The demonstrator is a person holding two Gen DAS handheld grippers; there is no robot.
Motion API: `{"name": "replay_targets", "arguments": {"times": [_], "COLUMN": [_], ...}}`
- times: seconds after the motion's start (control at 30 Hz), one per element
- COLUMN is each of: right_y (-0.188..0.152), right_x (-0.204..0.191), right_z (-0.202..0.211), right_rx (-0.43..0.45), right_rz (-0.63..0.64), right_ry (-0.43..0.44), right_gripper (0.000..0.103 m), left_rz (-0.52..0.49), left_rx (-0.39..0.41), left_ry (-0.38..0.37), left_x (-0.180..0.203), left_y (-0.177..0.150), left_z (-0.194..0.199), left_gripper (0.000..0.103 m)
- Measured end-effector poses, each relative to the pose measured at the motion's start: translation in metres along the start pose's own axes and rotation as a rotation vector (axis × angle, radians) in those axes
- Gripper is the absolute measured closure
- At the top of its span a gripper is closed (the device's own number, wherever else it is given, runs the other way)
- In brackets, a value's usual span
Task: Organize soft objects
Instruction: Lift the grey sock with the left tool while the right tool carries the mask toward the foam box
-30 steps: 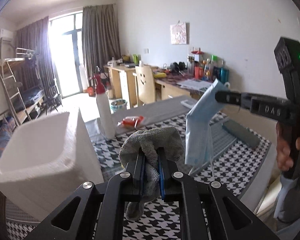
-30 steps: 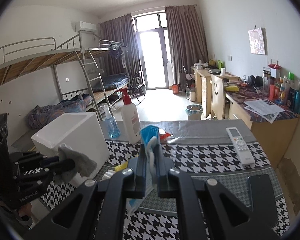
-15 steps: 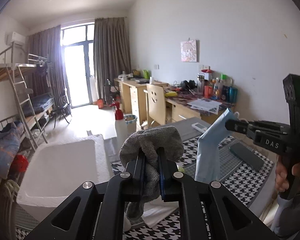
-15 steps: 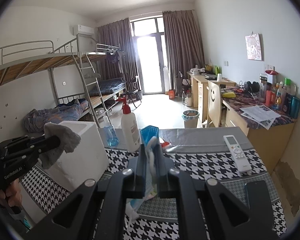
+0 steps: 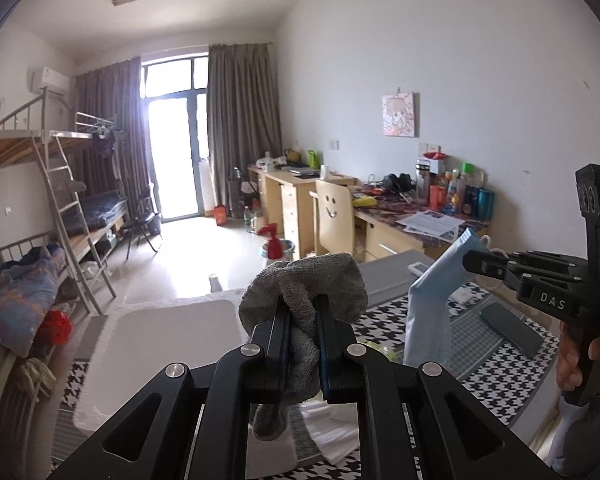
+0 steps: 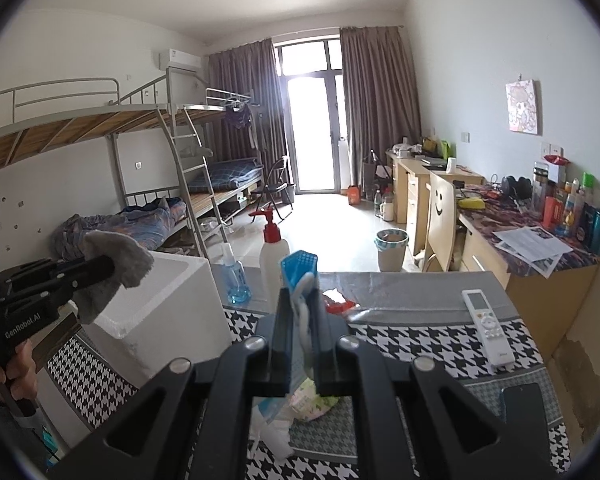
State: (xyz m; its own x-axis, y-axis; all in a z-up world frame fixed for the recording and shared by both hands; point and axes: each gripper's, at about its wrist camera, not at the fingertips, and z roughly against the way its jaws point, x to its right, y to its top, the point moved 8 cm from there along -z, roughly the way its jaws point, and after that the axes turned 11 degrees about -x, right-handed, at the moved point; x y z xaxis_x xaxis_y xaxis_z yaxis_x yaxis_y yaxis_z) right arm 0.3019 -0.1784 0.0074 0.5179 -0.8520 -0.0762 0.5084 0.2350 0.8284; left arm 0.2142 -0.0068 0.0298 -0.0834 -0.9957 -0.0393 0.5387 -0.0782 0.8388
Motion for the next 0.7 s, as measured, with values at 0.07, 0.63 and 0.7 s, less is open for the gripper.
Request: {"name": "replay_targets", "arguments": {"times": [0.07,0.63,0.7], "right_y": [0.002,0.038,0.044], "right_x": [-0.003,-0.044,-0.051], "right_z": [-0.001,0.002,0.002], "right_rx": [0.002,0.055,0.060], "right_rz": [0.003,0.066,0.075], "right_ry": [0.003,0.062,0.068], "right_gripper": [0.093,0.093,0.093], "left_rz": [0.011,0.065,0.072], "left_rx": [0.005,0.027,0.029], "left_ry": [0.015,0.109,0.120], "left_x": [-0.008,-0.050,-0.056], "left_y": [0.001,0.000,-0.001], "left_z": [0.002,0.019,0.021], "left_gripper": [0.091,0.091,0.091]}}
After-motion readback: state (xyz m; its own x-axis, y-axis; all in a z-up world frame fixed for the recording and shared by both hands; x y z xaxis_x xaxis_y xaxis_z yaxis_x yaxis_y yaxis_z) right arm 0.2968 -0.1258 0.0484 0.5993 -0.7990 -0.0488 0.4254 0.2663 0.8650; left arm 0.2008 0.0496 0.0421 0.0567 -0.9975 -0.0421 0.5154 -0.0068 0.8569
